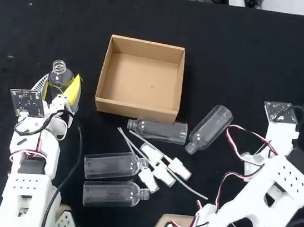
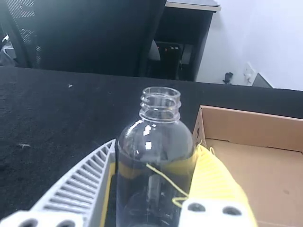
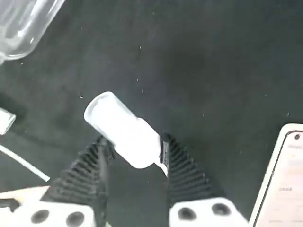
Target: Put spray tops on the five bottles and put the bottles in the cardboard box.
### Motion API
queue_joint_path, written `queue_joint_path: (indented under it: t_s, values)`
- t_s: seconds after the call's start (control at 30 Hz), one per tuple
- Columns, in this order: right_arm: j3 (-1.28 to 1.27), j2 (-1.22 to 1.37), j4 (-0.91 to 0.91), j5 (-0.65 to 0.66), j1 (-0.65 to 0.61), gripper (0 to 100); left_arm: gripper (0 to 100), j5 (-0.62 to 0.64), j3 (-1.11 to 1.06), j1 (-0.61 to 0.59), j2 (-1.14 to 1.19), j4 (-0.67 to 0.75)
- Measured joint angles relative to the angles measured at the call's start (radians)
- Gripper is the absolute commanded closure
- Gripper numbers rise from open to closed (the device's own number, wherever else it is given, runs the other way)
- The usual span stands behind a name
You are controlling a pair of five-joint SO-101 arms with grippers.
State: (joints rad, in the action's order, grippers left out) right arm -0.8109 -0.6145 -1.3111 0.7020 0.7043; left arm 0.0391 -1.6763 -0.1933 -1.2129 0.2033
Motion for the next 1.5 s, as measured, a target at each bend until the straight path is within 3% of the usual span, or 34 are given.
queue_joint_path:
  t_s: [0.2, 0.37, 0.5, 0.93, 1.03, 1.17, 1.43, 1.5]
  values:
    - [0.000, 0.206, 0.098, 0.000, 0.014, 95.8, 97, 0.000, 0.000, 0.000, 0.000, 0.000]
    - [0.060, 0.446, 0.173, 0.006, 0.058, 79.4, 97, 0.000, 0.000, 0.000, 0.000, 0.000]
    - [0.074, 0.473, 0.183, 0.124, 0.061, 72.1, 97, 0.000, 0.000, 0.000, 0.000, 0.000]
    - [0.074, 0.471, 0.140, 0.562, 0.048, 72.7, 97, 0.000, 0.000, 0.000, 0.000, 0.000]
    - [0.043, 0.471, 0.206, 0.578, 0.035, 77.2, 97, 0.000, 0.000, 0.000, 0.000, 0.000]
    - [-0.028, 0.471, 0.330, 0.582, 0.025, 99.5, 97, 0.000, 0.000, 0.000, 0.000, 0.000]
    - [-0.031, 0.334, 0.313, 0.580, 0.021, 98.8, 97, 0.000, 0.000, 0.000, 0.000, 0.000]
    - [-0.015, 0.256, 0.273, 0.529, 0.021, 98.8, 97, 0.000, 0.000, 0.000, 0.000, 0.000]
